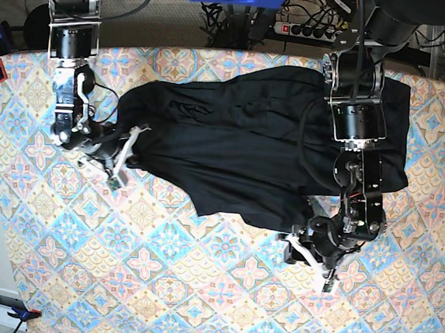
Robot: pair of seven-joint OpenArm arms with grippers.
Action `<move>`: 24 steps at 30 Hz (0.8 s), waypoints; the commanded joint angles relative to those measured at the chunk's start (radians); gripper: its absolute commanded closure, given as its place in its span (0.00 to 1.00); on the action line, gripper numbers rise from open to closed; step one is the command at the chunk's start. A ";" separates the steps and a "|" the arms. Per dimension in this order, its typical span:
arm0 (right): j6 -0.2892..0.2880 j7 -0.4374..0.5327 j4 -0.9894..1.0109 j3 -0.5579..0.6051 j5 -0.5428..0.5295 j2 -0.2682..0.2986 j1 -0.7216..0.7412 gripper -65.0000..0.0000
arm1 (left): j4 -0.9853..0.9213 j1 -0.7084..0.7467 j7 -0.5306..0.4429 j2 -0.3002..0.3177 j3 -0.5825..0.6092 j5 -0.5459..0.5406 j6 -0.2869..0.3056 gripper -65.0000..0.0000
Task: Layout the t-shirt on the table in an organized manner, then fold the t-shirt properly
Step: 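Hold the shirt with both grippers and drag it to spread flat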
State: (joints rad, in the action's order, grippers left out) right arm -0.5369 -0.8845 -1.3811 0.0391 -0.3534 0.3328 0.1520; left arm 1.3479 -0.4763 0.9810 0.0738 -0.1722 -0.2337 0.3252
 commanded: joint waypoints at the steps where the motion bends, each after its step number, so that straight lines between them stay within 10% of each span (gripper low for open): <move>1: 0.004 0.024 -0.047 -0.021 -0.014 0.013 0.027 0.98 | 0.015 -0.031 -0.023 0.002 0.009 -0.006 0.002 0.59; 13: 0.004 0.014 -0.109 -0.118 -0.011 0.019 -0.068 0.98 | -0.089 -0.040 -0.110 -0.110 0.010 0.101 0.001 0.59; 24: 0.005 0.006 -0.148 -0.190 -0.011 0.019 -0.096 0.71 | -0.422 -0.137 -0.285 -0.230 0.040 0.213 0.001 0.59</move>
State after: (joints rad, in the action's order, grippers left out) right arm -0.5278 -0.8845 -1.5143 -0.1432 -0.3576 0.3378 0.0471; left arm 0.9104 -0.5808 0.7162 -0.1497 -0.1352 -0.0105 0.3225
